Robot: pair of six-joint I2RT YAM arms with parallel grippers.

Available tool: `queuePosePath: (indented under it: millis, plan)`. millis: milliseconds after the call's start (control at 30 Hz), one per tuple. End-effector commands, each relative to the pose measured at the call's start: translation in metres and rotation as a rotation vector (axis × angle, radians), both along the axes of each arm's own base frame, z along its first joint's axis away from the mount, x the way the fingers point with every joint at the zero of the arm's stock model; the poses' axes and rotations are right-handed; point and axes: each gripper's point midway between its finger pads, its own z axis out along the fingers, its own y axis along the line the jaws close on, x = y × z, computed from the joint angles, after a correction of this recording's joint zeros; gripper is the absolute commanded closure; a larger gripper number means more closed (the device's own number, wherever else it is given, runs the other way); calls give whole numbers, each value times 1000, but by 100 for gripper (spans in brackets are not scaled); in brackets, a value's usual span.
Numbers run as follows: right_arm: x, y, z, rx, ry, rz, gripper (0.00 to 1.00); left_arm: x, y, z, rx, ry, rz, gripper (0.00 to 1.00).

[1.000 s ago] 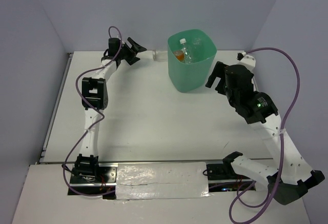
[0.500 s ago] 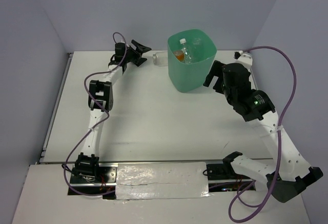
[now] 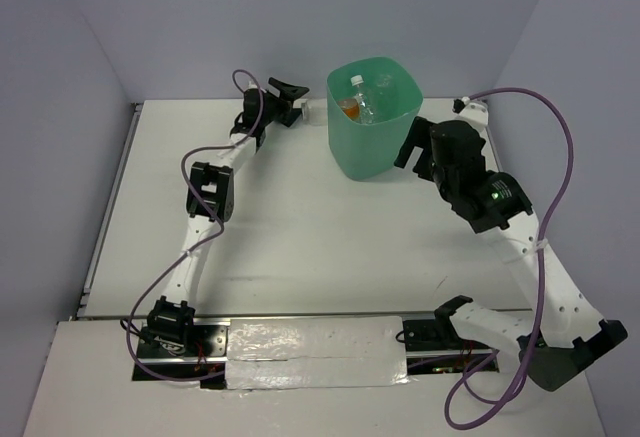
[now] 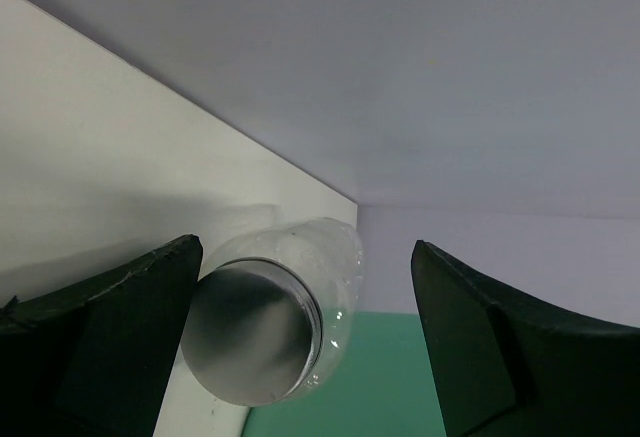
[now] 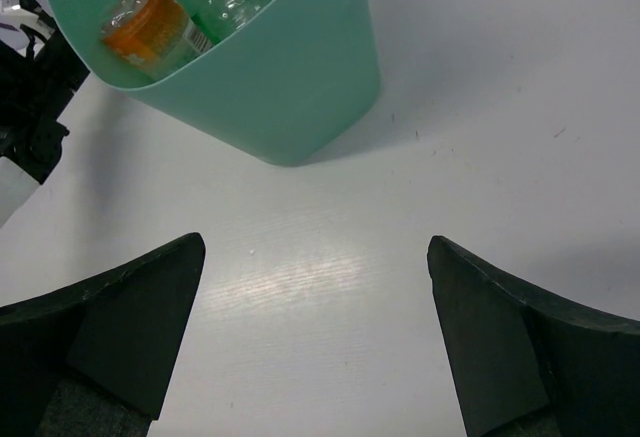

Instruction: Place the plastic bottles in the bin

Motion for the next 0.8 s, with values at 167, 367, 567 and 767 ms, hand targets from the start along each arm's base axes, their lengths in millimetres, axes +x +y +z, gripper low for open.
queuePosePath:
  millis: [167, 367, 567, 767]
  plan:
    - [9, 8, 13, 15, -43, 14, 0, 2, -6, 3, -8, -66, 1, 1]
    - [10, 8, 11, 18, -41, 12, 0, -9, -12, 5, 17, -90, -53, 2]
    - [10, 8, 10, 18, -38, 11, 0, -20, -18, 3, 49, -107, -115, 1]
    - [12, 10, 9, 21, -33, 15, 0, -38, -24, -9, 95, -87, -184, 1]
